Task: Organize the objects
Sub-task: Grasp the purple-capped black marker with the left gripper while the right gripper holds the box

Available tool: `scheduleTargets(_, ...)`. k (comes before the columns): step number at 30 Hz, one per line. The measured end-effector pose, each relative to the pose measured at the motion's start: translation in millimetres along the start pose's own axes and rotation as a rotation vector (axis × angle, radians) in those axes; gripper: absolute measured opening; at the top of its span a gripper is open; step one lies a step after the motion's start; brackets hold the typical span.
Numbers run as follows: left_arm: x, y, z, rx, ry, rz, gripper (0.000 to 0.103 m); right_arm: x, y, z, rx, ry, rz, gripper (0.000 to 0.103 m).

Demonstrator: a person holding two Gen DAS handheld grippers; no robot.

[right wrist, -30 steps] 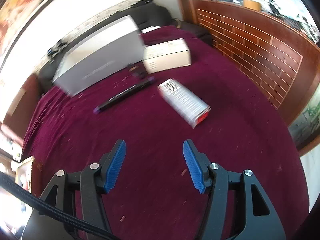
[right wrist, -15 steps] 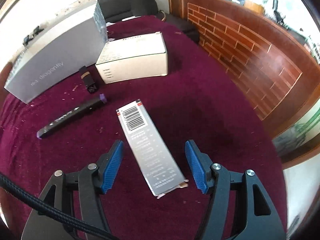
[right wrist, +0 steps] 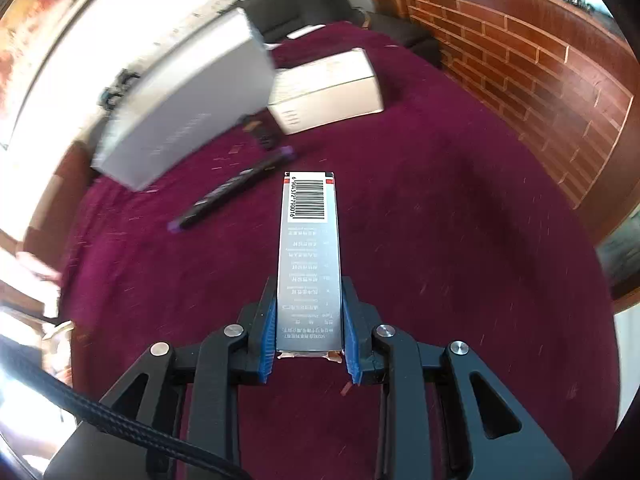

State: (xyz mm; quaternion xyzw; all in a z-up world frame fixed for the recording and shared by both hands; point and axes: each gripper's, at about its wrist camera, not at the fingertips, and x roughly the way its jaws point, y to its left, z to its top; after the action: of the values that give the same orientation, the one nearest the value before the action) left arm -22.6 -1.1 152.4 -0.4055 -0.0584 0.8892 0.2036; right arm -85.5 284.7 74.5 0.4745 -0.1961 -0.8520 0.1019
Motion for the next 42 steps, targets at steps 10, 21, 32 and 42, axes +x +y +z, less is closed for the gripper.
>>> scheduleTargets(10,101,-7,28,0.045,0.183,0.067,0.063,13,-6,-30,0.109,-0.066,0.194,0.025)
scheduleTargets(21,193,-41,50,0.376,0.062,0.127,0.063,7,-32,-34,0.194,-0.079,0.244,0.025)
scheduleTargets(32,248,-61,35,0.572,0.103,0.194,0.042,18,-27,-35,0.185,-0.044,0.266,0.026)
scheduleTargets(42,194,-47,-2,0.471,0.239,0.128,0.011,22,-25,-40,0.175,-0.024,0.213,0.026)
